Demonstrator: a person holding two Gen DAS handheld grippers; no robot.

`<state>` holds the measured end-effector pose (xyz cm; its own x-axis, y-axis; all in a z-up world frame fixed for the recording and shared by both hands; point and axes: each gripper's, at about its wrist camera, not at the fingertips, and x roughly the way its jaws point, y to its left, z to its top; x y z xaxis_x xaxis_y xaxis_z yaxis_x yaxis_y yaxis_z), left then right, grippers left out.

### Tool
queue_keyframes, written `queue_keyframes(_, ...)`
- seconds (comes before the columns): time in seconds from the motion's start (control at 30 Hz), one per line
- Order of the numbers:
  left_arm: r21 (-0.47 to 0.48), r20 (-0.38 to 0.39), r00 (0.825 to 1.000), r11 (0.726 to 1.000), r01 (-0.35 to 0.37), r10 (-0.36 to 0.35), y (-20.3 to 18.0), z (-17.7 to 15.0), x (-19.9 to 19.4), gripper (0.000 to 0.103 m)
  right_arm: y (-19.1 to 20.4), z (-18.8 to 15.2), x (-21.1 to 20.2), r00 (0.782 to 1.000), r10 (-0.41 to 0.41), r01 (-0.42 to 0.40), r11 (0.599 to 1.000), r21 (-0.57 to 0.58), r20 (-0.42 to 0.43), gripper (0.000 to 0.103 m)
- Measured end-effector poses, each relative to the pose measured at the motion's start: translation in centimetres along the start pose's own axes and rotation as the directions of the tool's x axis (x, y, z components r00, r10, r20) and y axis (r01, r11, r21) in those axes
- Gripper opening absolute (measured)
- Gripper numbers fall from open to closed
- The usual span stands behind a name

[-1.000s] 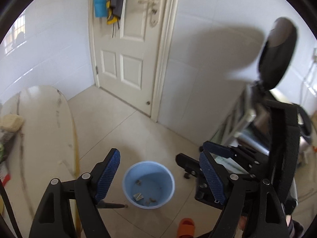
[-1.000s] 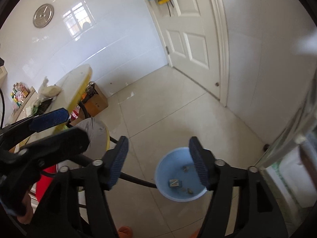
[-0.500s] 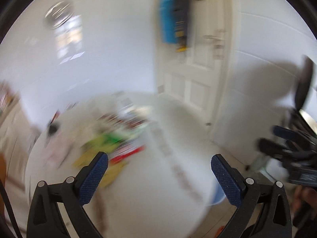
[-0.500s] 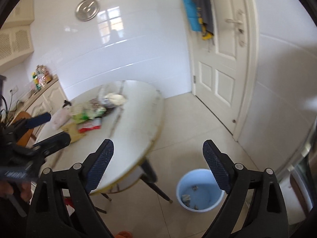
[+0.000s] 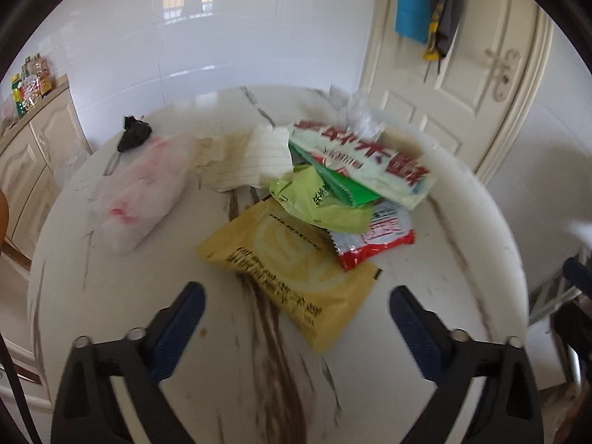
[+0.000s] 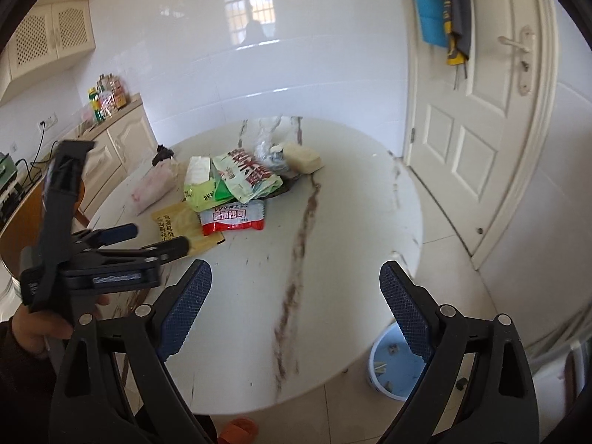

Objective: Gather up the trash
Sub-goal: 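Grasp the yellow snack packet with the left tool while the right grasps the white-green red-lettered packet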

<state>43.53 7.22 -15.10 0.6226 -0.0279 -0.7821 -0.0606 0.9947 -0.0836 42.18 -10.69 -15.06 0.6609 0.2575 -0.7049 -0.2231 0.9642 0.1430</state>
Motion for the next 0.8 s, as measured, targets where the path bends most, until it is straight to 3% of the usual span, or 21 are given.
queue_keyframes(0.07,-0.004,-0.024,1.0,1.0,0.011,-0.011,0.1,0.7,1.3,0.074,-0.1,0.1,0.8,1.0,0.006,-0.006,1.0,-0.002,-0.011,0.092)
queue_keyframes(0.23,0.063,-0.012,1.0,0.998,-0.01,0.011,-1.0,1.6,3.3,0.066,-0.2,1.2,2.4,1.0,0.006,-0.007,1.0,-0.017,-0.018,0.092)
queue_keyframes(0.33,0.091,0.003,1.0,0.996,-0.007,0.007,-1.1,1.8,3.8,0.051,-0.2,2.2,3.4,1.0,0.009,-0.009,1.0,-0.028,-0.024,0.092)
queue_keyframes(0.5,0.058,0.024,0.998,0.997,0.058,-0.059,1.6,1.5,2.9,0.01,0.9,4.3,5.4,0.999,0.022,-0.024,0.998,-0.062,-0.033,0.092)
queue_keyframes(0.8,0.052,0.027,0.992,0.991,0.123,-0.125,7.3,-0.2,-0.2,0.004,4.2,7.5,11.3,0.995,0.045,-0.057,0.989,-0.135,-0.089,0.092)
